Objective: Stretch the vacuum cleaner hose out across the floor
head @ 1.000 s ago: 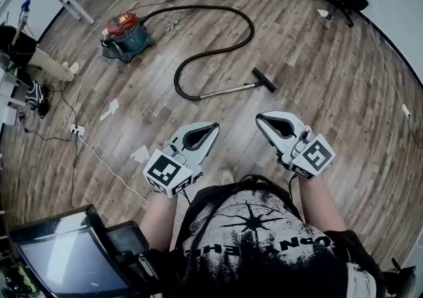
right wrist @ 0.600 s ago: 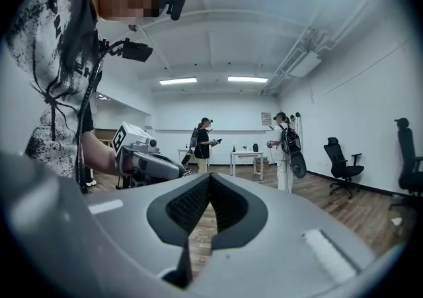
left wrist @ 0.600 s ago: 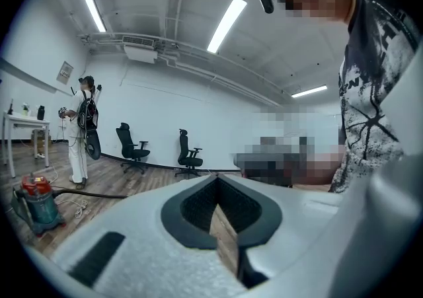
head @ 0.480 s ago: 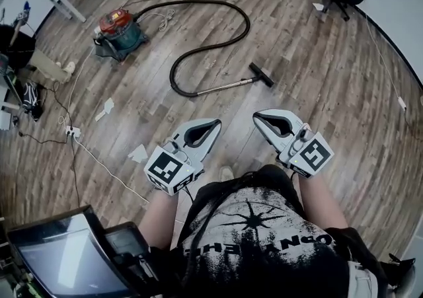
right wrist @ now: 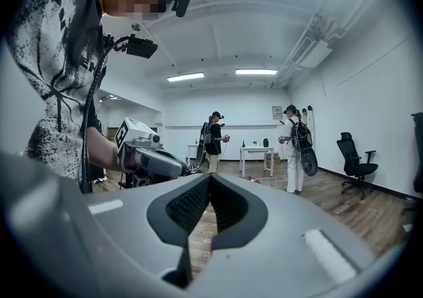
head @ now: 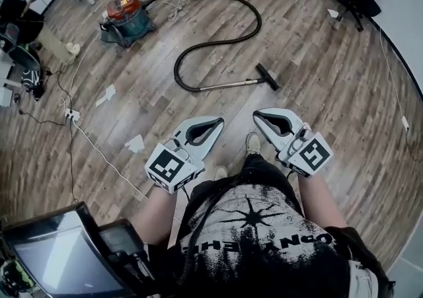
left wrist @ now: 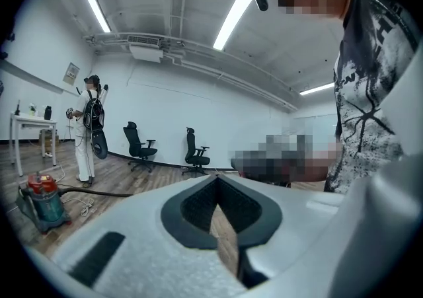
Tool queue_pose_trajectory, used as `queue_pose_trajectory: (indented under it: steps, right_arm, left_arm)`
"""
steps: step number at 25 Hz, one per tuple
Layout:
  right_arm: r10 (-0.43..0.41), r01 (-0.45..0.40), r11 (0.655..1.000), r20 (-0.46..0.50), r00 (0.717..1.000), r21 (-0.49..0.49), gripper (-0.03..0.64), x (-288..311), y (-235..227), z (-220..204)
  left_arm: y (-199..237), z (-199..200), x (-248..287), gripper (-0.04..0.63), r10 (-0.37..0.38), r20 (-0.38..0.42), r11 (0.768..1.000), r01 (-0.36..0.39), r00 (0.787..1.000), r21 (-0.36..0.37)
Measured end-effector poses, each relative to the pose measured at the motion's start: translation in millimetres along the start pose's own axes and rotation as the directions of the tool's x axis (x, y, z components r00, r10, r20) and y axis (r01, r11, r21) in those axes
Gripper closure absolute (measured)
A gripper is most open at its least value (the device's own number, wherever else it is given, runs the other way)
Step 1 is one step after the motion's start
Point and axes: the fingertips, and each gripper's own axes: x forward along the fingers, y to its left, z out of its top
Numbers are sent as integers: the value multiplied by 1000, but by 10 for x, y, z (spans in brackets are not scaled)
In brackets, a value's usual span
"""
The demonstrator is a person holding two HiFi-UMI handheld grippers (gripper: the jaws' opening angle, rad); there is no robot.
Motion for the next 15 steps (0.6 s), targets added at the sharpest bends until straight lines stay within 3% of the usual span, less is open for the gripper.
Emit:
queue_pose_trajectory:
  steps: [8, 15]
  right_arm:
    - [145, -141, 988, 61, 988, -60, 611, 76, -725, 235]
    - [163, -162, 987, 53, 985, -20, 611, -266, -1568, 89]
  left_arm:
    - [334, 363, 588, 594, 126, 19, 992, -126, 992, -3]
    - [465, 515, 1343, 595, 193, 8, 981, -193, 981, -5]
